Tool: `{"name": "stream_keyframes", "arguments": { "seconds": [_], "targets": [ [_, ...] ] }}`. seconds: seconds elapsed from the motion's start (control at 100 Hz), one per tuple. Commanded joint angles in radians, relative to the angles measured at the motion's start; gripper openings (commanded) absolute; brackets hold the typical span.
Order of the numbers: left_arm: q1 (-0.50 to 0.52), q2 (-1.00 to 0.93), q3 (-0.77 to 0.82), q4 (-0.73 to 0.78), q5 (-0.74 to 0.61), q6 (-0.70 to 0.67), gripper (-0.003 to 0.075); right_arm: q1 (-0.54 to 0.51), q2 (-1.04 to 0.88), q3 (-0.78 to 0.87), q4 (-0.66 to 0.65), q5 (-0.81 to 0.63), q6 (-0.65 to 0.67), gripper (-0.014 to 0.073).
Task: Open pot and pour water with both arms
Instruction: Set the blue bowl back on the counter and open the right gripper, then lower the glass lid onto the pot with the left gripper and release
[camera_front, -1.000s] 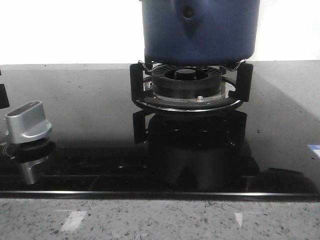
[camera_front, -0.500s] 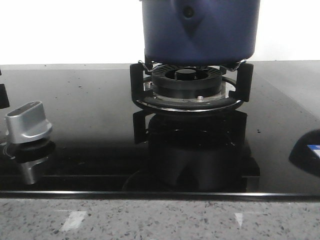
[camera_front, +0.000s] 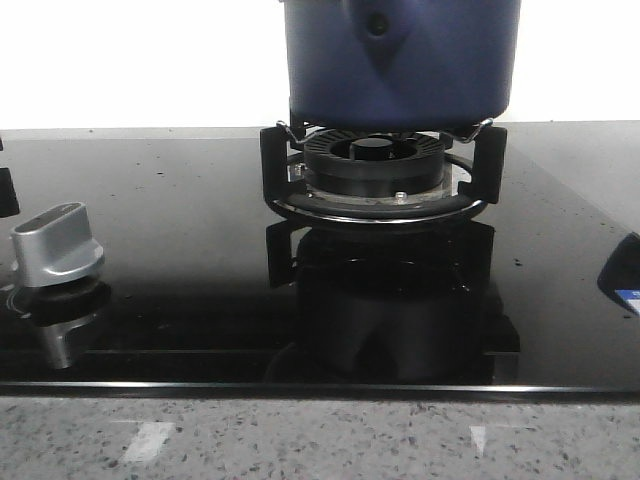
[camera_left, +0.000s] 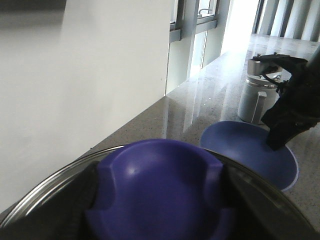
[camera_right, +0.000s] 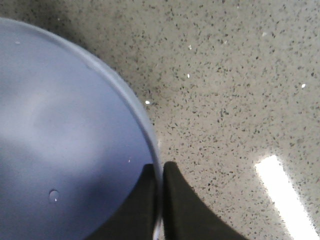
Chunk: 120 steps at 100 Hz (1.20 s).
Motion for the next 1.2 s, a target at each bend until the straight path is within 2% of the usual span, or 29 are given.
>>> {"name": "stream_keyframes", "arguments": {
  "seconds": [0.0,0.13,0.42,0.67,0.76,0.83,0.95,1.19],
  "targets": [
    [-0.010,-0.045,-0.040,-0.091,0.023,0.007,0.0318,-0.006,-0.035,-0.006,-0.001,0.022,0.002,-0.0066],
    [-0.010,-0.045,-0.040,-0.091,0.023,0.007,0.0318,-0.006,-0.035,0.009,0.001,0.033,0.002,-0.0036],
    [-0.031,-0.045,-0.040,-0.091,0.021,0.007,0.0318,-0.006,-0.037,0.009,0.001,0.052,0.002,0.0169],
    [-0.035,-0.045,-0.040,-0.089,0.021,0.007,0.0318,-0.006,-0.117,-0.040,-0.003,-0.053,0.010,0.0190],
    [-0.035,-0.045,-0.040,-0.088,0.019,0.015,0.0318,-0.003,-0.185,-0.055,0.099,-0.144,0.027,0.0178],
    [-0.035,-0.045,-0.040,-0.081,0.019,0.049,0.0318,0.017,-0.242,-0.055,0.187,-0.210,0.025,0.0133],
    [-0.035,-0.045,-0.040,-0.081,0.011,0.060,0.0318,0.097,-0.327,-0.055,0.204,-0.295,-0.022,-0.0076],
    [-0.049,-0.041,-0.040,-0.083,-0.066,0.107,0.0318,0.229,-0.446,-0.055,0.204,-0.354,-0.068,-0.0067]
  ]
}}
